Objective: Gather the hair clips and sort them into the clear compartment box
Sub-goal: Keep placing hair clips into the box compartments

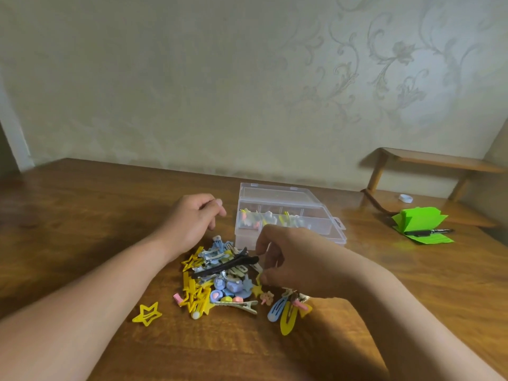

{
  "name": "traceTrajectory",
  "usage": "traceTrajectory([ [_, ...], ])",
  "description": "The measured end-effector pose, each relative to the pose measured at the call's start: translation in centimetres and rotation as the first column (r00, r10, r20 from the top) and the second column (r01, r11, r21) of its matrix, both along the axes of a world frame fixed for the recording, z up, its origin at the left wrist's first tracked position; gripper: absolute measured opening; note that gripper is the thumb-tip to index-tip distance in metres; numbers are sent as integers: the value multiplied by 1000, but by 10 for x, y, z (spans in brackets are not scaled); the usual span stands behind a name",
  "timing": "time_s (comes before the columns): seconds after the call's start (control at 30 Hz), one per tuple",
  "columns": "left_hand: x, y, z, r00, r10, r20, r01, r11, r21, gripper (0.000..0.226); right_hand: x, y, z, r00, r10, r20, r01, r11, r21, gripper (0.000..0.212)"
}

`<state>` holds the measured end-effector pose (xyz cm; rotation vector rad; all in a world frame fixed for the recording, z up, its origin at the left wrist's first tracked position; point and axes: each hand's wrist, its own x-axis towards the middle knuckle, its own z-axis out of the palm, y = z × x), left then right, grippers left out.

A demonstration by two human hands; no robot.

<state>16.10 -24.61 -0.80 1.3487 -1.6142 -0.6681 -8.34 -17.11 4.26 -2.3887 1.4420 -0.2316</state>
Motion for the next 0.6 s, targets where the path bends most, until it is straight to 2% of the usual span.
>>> traceTrajectory([
  [0.2,0,3,1,1000,-8,-1,8,1000,7,36,-4,2,5,997,-3,-80,4,1000,13,32],
  [0.3,-1,4,2,1000,-13,-2,13,1000,15,35,-8,1,7,999,1,-52,0,1000,19,25],
  [0.43,-2,5,4,1000,-11,5,11,1000,22,34,-21,-5,12,993,21,118,-23,1000,20,7],
  [0.5,-1,5,3,1000,-14,7,14,1000,19,34,-29,-8,15,971,15,239,-18,1000,10,7],
  [0.6,-1,3,2,1000,-12,4,12,1000,14,34,-36,-21,23,876,-98,473,140,989,-56,3],
])
